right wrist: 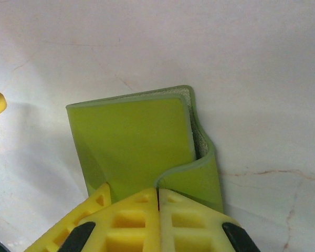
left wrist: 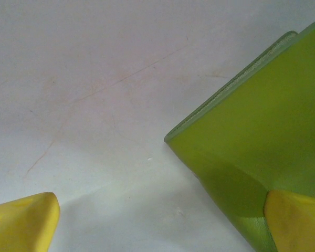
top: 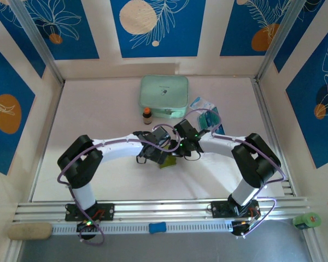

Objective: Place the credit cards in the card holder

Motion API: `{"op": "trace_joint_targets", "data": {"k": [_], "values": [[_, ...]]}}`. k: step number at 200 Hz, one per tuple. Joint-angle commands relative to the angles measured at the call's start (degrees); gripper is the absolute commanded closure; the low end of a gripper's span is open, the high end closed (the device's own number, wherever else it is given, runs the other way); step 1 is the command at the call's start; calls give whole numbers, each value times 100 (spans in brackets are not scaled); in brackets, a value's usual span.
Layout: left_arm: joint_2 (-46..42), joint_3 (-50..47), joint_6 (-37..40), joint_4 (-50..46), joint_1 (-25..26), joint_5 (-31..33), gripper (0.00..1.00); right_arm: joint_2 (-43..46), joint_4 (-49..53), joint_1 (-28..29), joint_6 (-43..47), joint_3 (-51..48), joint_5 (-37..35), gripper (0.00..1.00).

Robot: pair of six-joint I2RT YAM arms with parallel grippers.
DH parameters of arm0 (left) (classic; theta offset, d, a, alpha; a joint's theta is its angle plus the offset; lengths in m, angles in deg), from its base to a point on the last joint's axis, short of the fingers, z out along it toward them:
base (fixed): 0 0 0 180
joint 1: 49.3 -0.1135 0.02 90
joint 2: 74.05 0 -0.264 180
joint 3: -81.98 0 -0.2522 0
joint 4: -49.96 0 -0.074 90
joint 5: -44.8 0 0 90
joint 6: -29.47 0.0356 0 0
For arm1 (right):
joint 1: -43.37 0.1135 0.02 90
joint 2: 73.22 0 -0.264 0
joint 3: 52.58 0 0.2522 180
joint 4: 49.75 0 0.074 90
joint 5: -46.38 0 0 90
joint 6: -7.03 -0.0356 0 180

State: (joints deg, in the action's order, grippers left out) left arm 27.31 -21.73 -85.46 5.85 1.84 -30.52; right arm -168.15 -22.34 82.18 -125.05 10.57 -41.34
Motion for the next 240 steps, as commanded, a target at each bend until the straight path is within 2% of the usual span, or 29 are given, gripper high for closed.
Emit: {"op": "trace_joint_targets", "data": {"k": [1, 59, 115, 181, 216, 226, 240], "values": [[183, -54, 164, -209, 29, -25, 0, -547, 1069, 303, -360, -567, -198, 100], [-114, -137, -24, 10, -51, -289, 0, -624, 762, 286, -753, -877, -158, 100], [-521, -294, -241, 256, -278, -571, 0, -482, 804, 277, -728, -677, 34, 100], [-1051, -452, -337, 442, -842, -838, 0, 144, 642, 416, -1430, -745, 158, 100], [-1359, -495, -373, 476, -1107, -935, 0, 547, 717, 406, -1510, -514, 167, 87], [-1456, -485, -372, 457, -1175, -966, 0, 666, 819, 359, -1444, -357, 167, 81], [-1580, -446, -372, 423, -1248, -961, 0, 869, 992, 259, -1305, -84, 181, 67]]}}
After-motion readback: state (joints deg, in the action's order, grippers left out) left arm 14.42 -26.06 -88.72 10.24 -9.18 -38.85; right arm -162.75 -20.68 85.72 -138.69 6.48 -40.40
